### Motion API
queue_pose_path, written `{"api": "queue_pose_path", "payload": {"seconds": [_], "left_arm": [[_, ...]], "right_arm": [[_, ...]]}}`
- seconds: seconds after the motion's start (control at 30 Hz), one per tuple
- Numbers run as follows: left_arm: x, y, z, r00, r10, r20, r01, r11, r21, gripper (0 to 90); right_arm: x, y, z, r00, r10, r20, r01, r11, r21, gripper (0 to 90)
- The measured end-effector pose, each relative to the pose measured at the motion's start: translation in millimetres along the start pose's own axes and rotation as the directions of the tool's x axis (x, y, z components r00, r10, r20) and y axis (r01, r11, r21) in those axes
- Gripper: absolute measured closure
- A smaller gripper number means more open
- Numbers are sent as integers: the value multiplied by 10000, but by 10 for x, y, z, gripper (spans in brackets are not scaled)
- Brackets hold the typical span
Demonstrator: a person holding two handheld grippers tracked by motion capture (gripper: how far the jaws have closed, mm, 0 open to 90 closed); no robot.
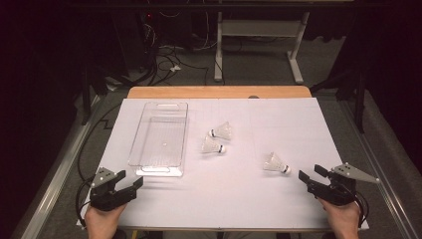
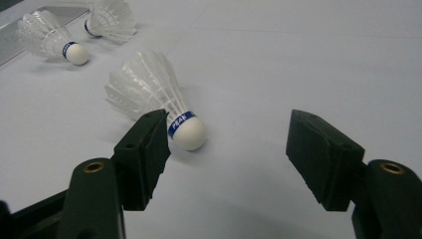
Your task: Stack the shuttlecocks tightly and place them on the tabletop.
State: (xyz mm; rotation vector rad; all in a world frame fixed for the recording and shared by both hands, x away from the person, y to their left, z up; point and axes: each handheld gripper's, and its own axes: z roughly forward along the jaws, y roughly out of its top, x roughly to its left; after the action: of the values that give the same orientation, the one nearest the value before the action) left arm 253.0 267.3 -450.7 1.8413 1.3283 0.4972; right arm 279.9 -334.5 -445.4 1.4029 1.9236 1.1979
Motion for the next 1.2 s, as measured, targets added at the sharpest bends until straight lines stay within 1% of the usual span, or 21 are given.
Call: {"api": "queue_pose_path", "payload": {"seconds": [0.2, 0.37, 0.43, 0.47, 0.57, 0.73, 0.87, 1.1, 1.2], "left_arm": [[-2, 9, 23, 10000, 39, 21, -39, 10000, 76, 314], [-9, 2, 6, 10000, 25, 4, -25, 10000, 1, 312], [-17, 2, 5, 10000, -11, 10, 11, 10000, -46, 312], [-18, 3, 6, 10000, -8, 20, 8, 10000, -47, 312], [-18, 3, 7, 10000, 38, 28, -38, 10000, -11, 311], [-9, 1, 7, 10000, 17, 68, -17, 10000, -22, 311], [-2, 3, 14, 10000, 0, 59, 0, 10000, 8, 311], [3, 6, 12, 10000, 28, 41, -28, 10000, -77, 311], [6, 8, 16, 9999, 100, 88, -100, 9999, -20, 310]], "right_arm": [[69, 76, -16, 9993, -114, -345, 113, 9999, -39, 374], [69, 115, -3, 9986, -21, -520, 35, 9996, 267, 417], [79, 147, -6, 9975, 126, -693, -106, 9995, 299, 439], [88, 168, -6, 9969, 113, -779, -88, 9994, 320, 444], [132, 223, 4, 9969, -74, -777, 107, 9990, 430, 456], [221, 291, 47, 9959, -362, -830, 429, 9958, 806, 476], [265, 298, 127, 9952, -428, -875, 531, 9915, 1184, 488], [339, 356, 246, 9951, -465, -873, 598, 9859, 1562, 496], [384, 410, 288, 9940, -691, -850, 830, 9812, 1739, 497]]}}
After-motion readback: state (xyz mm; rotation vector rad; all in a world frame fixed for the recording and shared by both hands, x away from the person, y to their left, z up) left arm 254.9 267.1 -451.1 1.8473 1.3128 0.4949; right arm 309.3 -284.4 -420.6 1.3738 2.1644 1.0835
